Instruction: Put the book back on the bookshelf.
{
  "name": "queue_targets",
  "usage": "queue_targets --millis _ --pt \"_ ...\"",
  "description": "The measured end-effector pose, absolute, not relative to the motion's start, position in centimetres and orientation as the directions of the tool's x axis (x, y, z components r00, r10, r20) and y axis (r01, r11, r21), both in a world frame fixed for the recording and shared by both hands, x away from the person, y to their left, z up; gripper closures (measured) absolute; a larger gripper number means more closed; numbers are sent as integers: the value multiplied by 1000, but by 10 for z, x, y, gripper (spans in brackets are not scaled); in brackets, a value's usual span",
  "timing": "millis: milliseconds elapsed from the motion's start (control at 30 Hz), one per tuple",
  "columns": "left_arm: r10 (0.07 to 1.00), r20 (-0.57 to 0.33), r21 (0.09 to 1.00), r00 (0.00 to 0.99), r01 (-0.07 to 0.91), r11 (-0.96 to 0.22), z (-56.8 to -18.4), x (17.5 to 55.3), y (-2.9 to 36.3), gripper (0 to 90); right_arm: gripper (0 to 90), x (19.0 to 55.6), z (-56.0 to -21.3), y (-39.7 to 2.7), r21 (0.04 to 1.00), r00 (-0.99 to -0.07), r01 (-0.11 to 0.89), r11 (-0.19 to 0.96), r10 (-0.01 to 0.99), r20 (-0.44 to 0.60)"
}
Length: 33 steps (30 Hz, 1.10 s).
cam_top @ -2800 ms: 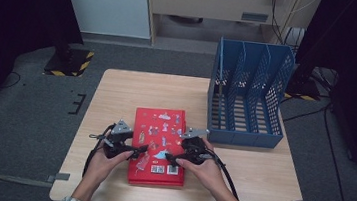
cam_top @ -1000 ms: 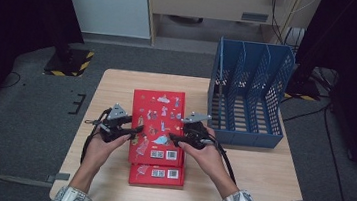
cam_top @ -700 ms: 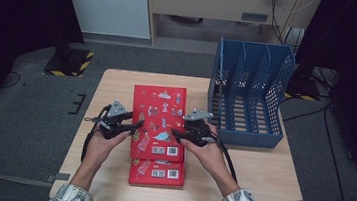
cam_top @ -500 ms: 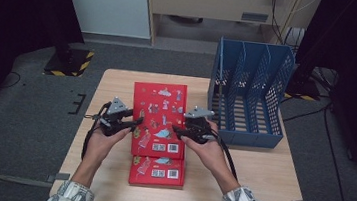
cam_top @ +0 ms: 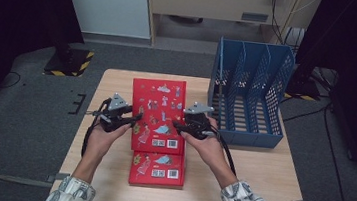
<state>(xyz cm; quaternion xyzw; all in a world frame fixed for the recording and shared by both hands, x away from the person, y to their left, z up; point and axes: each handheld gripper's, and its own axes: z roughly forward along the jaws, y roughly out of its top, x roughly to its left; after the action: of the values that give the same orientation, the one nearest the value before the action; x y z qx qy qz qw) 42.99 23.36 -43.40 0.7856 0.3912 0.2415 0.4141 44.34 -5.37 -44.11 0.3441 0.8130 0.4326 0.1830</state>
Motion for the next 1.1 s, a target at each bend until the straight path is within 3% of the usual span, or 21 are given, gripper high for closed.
queue_targets --millis 467,667,1100 --pt "830 65 865 555 383 -324 -418 429 230 578 541 438 -421 -52 835 -668 357 419 739 -85" --pt "834 47 874 550 382 -301 -414 430 229 585 549 441 -416 -53 837 -659 358 414 747 -87" --pt "833 99 865 544 367 -342 -405 441 225 584 552 451 -412 -51 845 -639 345 407 762 -106"
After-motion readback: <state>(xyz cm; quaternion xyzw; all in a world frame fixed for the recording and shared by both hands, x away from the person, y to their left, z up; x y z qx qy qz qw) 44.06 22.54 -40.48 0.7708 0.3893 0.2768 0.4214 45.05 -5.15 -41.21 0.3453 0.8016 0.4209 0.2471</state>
